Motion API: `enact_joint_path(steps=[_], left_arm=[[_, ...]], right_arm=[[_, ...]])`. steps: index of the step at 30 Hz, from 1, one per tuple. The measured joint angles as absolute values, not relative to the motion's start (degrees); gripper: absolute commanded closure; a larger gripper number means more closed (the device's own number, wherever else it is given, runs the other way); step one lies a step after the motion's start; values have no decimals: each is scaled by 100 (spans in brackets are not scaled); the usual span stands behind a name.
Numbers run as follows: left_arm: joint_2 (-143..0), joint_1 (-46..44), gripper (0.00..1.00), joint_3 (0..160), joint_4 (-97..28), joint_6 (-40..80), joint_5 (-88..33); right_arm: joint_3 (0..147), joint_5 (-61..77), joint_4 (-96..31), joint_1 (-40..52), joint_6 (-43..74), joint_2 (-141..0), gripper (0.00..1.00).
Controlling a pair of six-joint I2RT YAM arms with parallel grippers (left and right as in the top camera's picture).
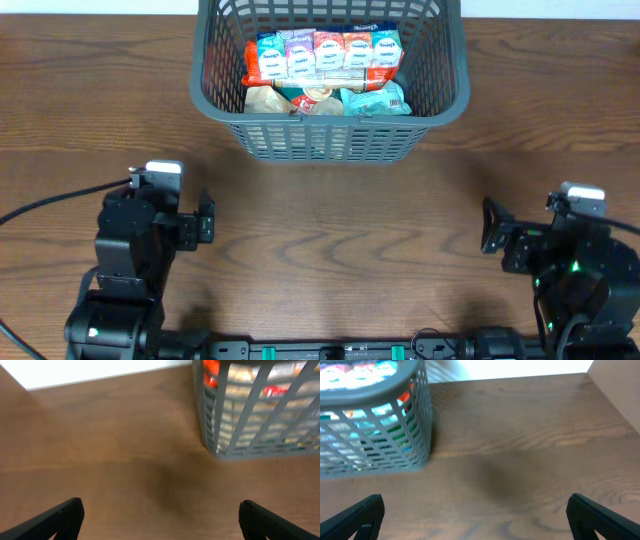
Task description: Pack container
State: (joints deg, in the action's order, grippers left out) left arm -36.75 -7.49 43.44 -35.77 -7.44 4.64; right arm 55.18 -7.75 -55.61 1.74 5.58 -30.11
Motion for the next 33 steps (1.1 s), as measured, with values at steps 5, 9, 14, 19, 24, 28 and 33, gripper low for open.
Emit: enact_joint_path(steps=[5, 9, 14, 19, 24, 28, 33], left_arm=[[-3697, -749, 2, 4261, -3573, -661, 580], [-3708, -749, 1, 4261, -3581, -615, 626], [-3736, -749, 1, 4261, -3588, -609, 642], [-3739, -749, 1, 4261, -3590, -598, 644], [-3739, -749, 2, 4261, -3590, -598, 644], [-3739, -749, 2, 4261, -3592, -598, 642], [-3739, -749, 2, 4261, -3592, -598, 642]], right_arm=[[5461, -775, -6147, 174, 543, -2934, 1], [5457, -775, -6652, 174, 543, -2934, 1], [5454, -775, -7061, 174, 541, -2934, 1], [5457, -775, -7063, 174, 541, -2934, 1], [5454, -775, -7063, 174, 541, -2934, 1], [5457, -775, -7065, 174, 541, -2934, 1], [5454, -775, -7063, 176, 541, -2869, 1]])
